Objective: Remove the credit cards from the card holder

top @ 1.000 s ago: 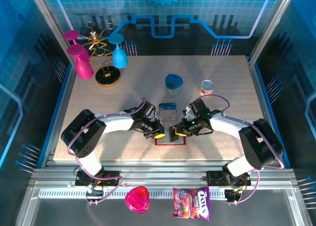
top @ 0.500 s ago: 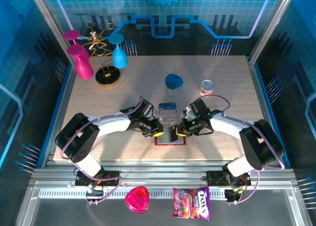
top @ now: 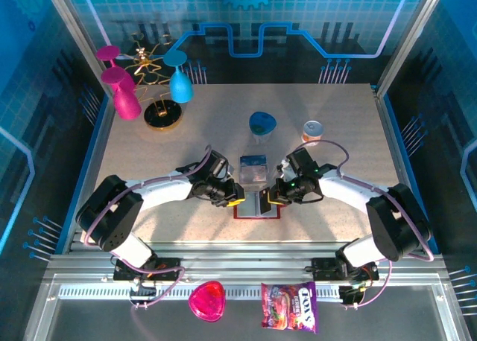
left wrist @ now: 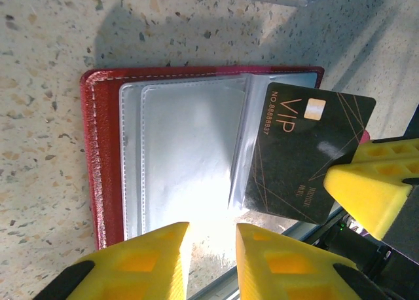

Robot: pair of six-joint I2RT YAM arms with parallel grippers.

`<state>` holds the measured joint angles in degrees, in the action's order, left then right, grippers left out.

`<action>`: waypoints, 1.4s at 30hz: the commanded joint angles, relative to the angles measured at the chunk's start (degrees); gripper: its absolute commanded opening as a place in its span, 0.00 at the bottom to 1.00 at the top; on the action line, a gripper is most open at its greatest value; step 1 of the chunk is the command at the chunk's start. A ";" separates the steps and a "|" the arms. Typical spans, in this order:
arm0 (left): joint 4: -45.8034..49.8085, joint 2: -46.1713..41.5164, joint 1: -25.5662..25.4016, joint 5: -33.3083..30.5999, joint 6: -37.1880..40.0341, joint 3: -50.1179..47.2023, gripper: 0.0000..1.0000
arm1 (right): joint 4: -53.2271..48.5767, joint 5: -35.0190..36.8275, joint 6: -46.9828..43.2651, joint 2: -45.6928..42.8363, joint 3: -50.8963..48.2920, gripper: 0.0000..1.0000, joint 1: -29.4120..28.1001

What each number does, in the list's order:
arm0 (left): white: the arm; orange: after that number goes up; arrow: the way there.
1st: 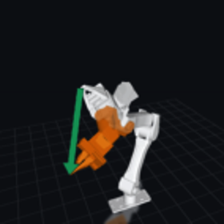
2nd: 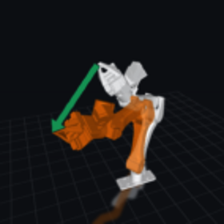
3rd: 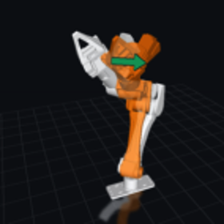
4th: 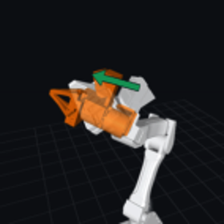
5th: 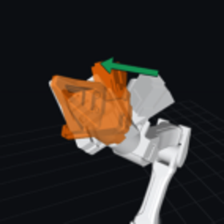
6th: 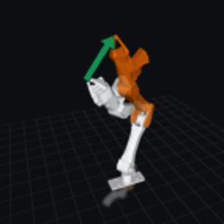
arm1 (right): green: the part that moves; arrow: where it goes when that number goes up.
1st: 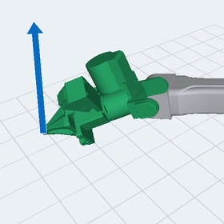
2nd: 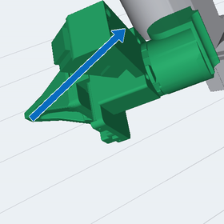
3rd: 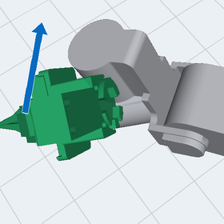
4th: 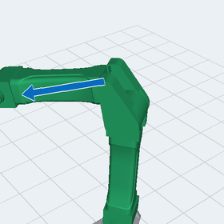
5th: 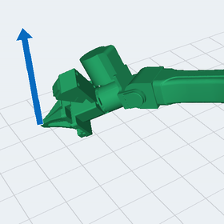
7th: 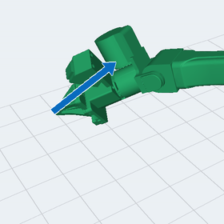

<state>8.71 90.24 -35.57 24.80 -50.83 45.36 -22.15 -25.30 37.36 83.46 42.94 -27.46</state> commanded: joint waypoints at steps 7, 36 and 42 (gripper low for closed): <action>0.52 -1.52 0.72 -1.05 0.58 -1.25 0.26 | -13.90 3.18 -17.05 -0.61 9.71 0.00 -1.15; 0.91 -5.09 3.30 -2.49 0.63 -3.74 0.27 | -34.55 17.75 -59.47 7.20 26.62 0.00 -9.19; 0.25 -7.24 4.57 -3.44 0.41 -5.51 0.27 | -38.14 18.77 -65.17 10.99 31.92 0.00 -9.43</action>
<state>8.73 85.03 -31.92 22.48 -50.85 41.10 -56.23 -7.46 -22.85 92.64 72.16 -35.99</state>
